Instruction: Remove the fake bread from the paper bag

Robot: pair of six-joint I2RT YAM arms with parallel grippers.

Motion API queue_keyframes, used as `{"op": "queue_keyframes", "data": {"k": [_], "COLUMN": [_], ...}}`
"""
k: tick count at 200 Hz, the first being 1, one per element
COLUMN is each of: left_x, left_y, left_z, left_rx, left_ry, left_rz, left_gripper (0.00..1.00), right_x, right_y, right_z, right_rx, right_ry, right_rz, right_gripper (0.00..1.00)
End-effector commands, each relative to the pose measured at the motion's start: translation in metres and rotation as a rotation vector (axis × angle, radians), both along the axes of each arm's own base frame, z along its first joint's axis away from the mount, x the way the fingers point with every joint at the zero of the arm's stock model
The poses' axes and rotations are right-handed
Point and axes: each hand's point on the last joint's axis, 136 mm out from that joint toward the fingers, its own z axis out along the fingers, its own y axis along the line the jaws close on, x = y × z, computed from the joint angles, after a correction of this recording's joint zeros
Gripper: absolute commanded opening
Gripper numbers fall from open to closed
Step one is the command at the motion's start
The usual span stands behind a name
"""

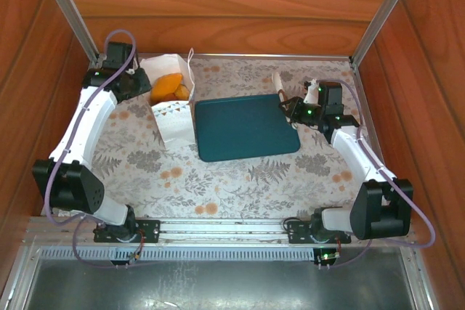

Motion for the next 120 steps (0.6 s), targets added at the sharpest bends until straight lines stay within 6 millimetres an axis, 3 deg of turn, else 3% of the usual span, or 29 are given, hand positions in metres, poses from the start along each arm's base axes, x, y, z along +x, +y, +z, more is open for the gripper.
{"op": "queue_keyframes", "data": {"k": [1,53,83,120], "left_x": [-0.001,0.003,0.005,0.013], "left_y": [0.003,0.01,0.02,0.038], "left_z": [0.005,0.01,0.027,0.065], "left_rx": [0.017,0.065,0.14,0.293], "left_ry": [0.012,0.011,-0.018,-0.096], "left_rz": [-0.002,0.005,0.012,0.006], "left_gripper": [0.3,0.0,0.0,0.0], "right_x": [-0.001,-0.005,-0.008,-0.011], "right_y": [0.004,0.002,0.001,0.004], "right_z": [0.014,0.014,0.015,0.016], "right_rx": [0.001,-0.017,-0.029,-0.031], "right_ry": [-0.051,-0.04,-0.043,-0.051], "right_rz": [0.02,0.019,0.021,0.035], "right_gripper": [0.26,0.25,0.24,0.23]}}
